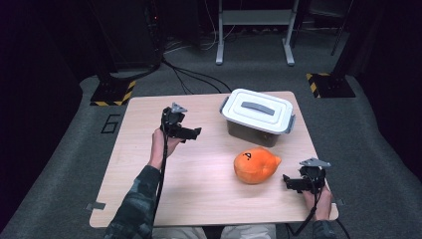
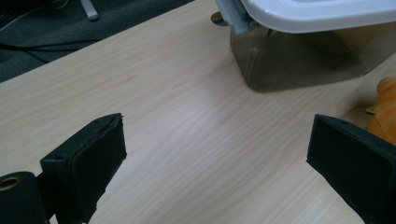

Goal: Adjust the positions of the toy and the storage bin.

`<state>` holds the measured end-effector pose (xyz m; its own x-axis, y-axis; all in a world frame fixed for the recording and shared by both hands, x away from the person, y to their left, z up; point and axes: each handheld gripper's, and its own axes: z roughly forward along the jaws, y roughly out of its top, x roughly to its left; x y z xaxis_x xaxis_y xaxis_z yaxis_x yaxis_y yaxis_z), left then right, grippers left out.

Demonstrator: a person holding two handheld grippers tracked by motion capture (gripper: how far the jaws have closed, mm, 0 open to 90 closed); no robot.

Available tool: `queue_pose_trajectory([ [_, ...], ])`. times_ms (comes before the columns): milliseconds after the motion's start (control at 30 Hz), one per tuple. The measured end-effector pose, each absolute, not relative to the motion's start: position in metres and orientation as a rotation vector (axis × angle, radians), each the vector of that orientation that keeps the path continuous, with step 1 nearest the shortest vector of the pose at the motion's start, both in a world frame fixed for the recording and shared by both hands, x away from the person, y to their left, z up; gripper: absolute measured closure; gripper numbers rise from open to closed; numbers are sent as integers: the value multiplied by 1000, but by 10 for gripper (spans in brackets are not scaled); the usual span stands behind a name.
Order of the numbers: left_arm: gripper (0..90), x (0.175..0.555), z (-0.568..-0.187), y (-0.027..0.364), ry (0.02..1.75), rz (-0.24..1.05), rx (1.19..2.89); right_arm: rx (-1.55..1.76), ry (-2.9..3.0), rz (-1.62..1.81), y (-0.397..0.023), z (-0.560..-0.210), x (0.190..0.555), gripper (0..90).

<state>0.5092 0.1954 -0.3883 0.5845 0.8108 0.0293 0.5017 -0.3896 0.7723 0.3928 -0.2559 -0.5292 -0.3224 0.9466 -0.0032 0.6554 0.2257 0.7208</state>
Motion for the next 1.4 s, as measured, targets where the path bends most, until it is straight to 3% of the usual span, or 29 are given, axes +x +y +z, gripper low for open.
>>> queue_pose_trajectory([
  [800,90,563,-375,142,1009,490,2096,1473,2058,875,-256,-529,393,11],
  [1200,158,593,-377,114,1031,447,2113,1474,2058,878,-256,-529,393,12],
  [1400,234,604,-380,102,1041,444,2129,1473,2058,876,-256,-529,393,12],
])
